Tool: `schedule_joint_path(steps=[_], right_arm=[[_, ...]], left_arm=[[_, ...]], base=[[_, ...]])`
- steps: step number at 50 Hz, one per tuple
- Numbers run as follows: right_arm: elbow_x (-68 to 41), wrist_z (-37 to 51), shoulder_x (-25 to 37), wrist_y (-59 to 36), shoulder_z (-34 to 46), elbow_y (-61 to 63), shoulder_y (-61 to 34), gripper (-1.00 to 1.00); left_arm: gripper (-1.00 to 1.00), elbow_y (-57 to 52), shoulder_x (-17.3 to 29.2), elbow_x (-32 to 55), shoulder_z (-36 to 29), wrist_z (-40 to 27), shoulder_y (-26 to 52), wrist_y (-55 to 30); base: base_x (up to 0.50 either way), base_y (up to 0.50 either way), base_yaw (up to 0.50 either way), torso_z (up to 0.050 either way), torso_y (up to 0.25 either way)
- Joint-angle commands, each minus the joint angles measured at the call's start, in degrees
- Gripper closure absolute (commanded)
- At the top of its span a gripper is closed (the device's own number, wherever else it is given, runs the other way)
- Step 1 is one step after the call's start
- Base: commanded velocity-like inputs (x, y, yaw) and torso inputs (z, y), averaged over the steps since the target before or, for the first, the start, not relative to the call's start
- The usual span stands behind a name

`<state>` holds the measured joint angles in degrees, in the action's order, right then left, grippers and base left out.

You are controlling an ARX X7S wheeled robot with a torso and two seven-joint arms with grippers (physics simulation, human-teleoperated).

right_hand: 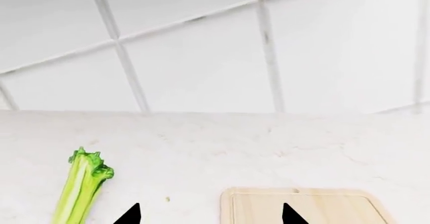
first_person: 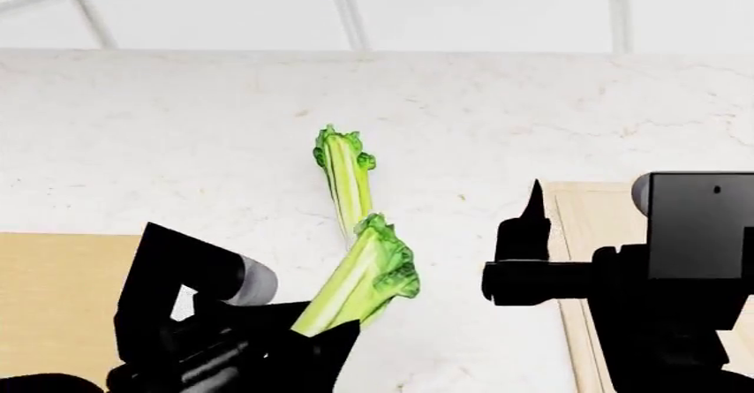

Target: Place the celery and the celery on separate cutting boards.

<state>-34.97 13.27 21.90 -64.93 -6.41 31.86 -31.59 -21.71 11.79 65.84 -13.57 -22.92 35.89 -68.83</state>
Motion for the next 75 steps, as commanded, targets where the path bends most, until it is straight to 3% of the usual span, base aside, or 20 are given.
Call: schedule_joint_path(steps=[1, 6, 9, 12, 19, 24, 35, 56, 57, 65, 75], right_arm=[[-1.19, 1.53, -1.75, -3.32, 1.20, -1.91, -6.35, -1.00], [-1.81, 1.11, -2.83, -3.57, 1.67, -4.17, -7.07, -1.00], [-1.27, 1.13, -3.55, -3.87, 3.65, -6.79, -8.95, -1.00], [-0.24, 0.33, -5.12, -2.75, 6.72, -11.56, -11.63, -1.00], [2.80, -2.53, -7.96, -0.86, 15.43, -23.37, -17.59, -1.00], [4.89, -3.70, -12.36, 1.53, 19.10, -35.22, -23.21, -1.00], [9.07, -8.18, -17.61, 10.84, 24.96, -57.15, -30.19, -1.00], [7.66, -8.41, -18.97, 12.56, 27.01, -62.59, -31.13, -1.00], [7.34, -8.26, -19.01, 12.58, 26.62, -62.86, -31.19, -1.00], [7.30, -8.68, -19.74, 15.02, 27.56, -66.63, -31.81, -1.00], [5.27, -9.23, -21.69, 18.81, 30.12, -75.92, -37.17, -1.00]], left_arm=[[1.00, -4.93, 6.25, 11.60, 13.07, -9.37, 4.85, -3.52], [1.00, -4.96, 11.12, 8.34, 17.15, -6.92, 2.26, -0.30], [1.00, -6.21, 14.25, 11.98, 19.76, -9.74, 2.77, -2.29], [1.00, -7.05, 20.26, 14.85, 24.36, -11.94, 0.67, -3.78], [1.00, -7.00, 28.51, 18.80, 33.42, -11.91, -3.78, -4.35], [1.00, -6.45, 28.57, 10.64, 34.66, -5.99, -10.58, -0.65], [1.00, -2.12, 29.27, 1.45, 31.90, -0.20, -14.84, 3.93], [1.00, 7.26, 29.95, -9.26, 22.69, 5.63, -16.19, 8.60], [-1.00, 7.31, 30.02, -9.23, 22.77, 5.71, -16.36, 8.64], [-1.00, 5.19, 30.32, -8.17, 22.72, 4.89, -15.99, 7.60], [-1.00, -3.48, 34.74, 1.73, 33.81, -0.60, -16.34, 2.98]], base=[[0.00, 0.00, 0.00, 0.000, 0.000], [0.00, 0.00, 0.00, 0.000, 0.000], [0.00, 0.00, 0.00, 0.000, 0.000], [0.00, 0.00, 0.00, 0.000, 0.003], [0.00, 0.00, 0.00, 0.000, 0.000], [0.00, 0.00, 0.00, 0.000, 0.000], [0.00, 0.00, 0.00, 0.000, 0.000], [0.00, 0.00, 0.00, 0.000, 0.000], [0.00, 0.00, 0.00, 0.000, 0.000], [0.00, 0.00, 0.00, 0.000, 0.000], [0.00, 0.00, 0.00, 0.000, 0.000]])
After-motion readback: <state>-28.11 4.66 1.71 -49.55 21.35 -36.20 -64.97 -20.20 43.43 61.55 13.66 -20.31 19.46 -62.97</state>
